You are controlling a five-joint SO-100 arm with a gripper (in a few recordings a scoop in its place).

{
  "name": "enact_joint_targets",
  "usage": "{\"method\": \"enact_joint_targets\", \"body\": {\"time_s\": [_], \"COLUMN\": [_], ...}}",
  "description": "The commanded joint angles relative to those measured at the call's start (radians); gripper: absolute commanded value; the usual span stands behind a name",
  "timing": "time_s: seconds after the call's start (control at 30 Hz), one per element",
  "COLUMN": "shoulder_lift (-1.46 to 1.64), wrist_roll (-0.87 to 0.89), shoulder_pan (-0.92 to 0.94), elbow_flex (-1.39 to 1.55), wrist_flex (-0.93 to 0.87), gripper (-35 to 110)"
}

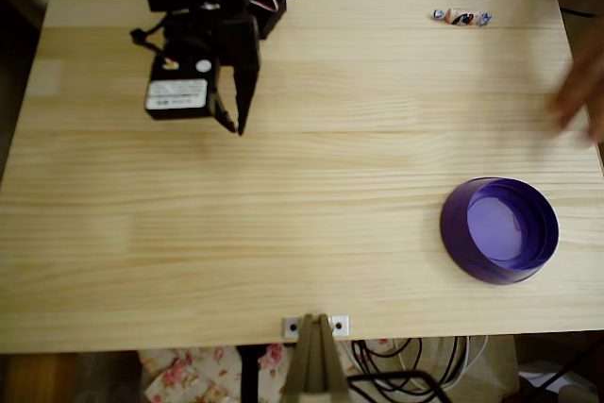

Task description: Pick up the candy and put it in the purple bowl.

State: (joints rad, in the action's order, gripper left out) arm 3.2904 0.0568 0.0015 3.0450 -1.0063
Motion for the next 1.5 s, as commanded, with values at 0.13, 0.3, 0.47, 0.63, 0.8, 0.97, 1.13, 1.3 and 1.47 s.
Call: {"method": "enact_joint_targets", "body": {"time_s": [0.13, 0.3, 0.47, 0.63, 0.8, 0.97, 1.13, 1.3, 1.47], "shoulder_lift": [0.009, 0.009, 0.009, 0.009, 0.009, 0.009, 0.009, 0.009, 0.009], "wrist_roll": [0.008, 0.008, 0.008, 0.009, -0.003, -0.009, -0.011, -0.028, -0.043], "shoulder_pan": [0.0, 0.0, 0.0, 0.0, -0.011, -0.018, -0.018, -0.009, -0.034], "elbow_flex": [-0.015, -0.015, -0.015, -0.015, -0.015, -0.015, -0.015, -0.011, -0.095], "wrist_flex": [0.018, 0.018, 0.018, 0.018, 0.018, 0.018, 0.02, 0.043, -0.029], "gripper": [0, 0, 0, 0, 0, 0, 0, -1, -1]}}
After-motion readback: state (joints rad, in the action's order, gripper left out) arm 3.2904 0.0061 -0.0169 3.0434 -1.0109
